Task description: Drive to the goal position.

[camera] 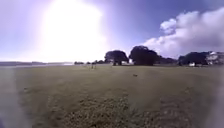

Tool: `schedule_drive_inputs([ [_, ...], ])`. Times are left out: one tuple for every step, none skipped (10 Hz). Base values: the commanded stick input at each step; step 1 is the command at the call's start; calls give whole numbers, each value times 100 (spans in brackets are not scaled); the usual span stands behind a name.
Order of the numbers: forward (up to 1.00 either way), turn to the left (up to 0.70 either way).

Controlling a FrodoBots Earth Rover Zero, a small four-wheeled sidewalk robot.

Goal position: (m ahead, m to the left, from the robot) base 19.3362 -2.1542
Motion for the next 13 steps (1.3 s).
schedule_drive_inputs([
  [70,0],
  [70,0],
  [70,0],
  [70,0],
  [70,0],
  [70,0],
  [70,0],
  [70,0],
  [68,0],
  [68,0],
  [68,0],
  [68,0],
  [68,0],
])
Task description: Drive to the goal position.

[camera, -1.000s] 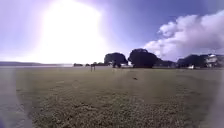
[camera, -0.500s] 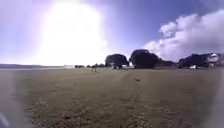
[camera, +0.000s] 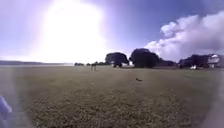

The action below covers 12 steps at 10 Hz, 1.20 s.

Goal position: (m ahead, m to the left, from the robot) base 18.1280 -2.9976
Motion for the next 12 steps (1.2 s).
schedule_drive_inputs([
  [68,0],
  [68,0],
  [70,0],
  [70,0],
  [70,0],
  [70,0],
  [70,0],
  [70,0],
  [70,0],
  [70,0],
  [70,0],
  [70,0],
])
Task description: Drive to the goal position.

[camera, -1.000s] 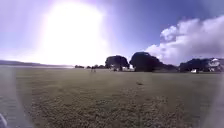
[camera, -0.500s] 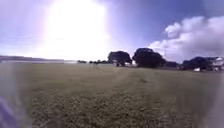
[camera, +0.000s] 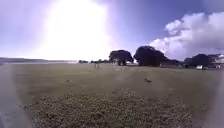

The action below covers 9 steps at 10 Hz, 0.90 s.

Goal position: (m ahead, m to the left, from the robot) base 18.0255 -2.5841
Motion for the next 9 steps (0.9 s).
schedule_drive_inputs([
  [70,5],
  [70,7],
  [70,9],
  [70,9],
  [70,9],
  [70,1],
  [70,0],
  [70,0],
  [70,1],
])
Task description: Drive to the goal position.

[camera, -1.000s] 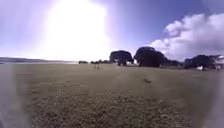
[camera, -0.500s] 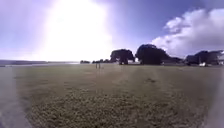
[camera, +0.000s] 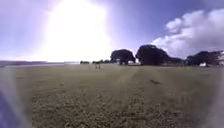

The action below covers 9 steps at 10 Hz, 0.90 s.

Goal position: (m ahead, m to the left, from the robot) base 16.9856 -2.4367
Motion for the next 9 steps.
schedule_drive_inputs([
  [70,0],
  [70,0],
  [70,3],
  [70,7],
  [70,13],
  [70,13],
  [70,12],
  [70,2],
  [70,1],
])
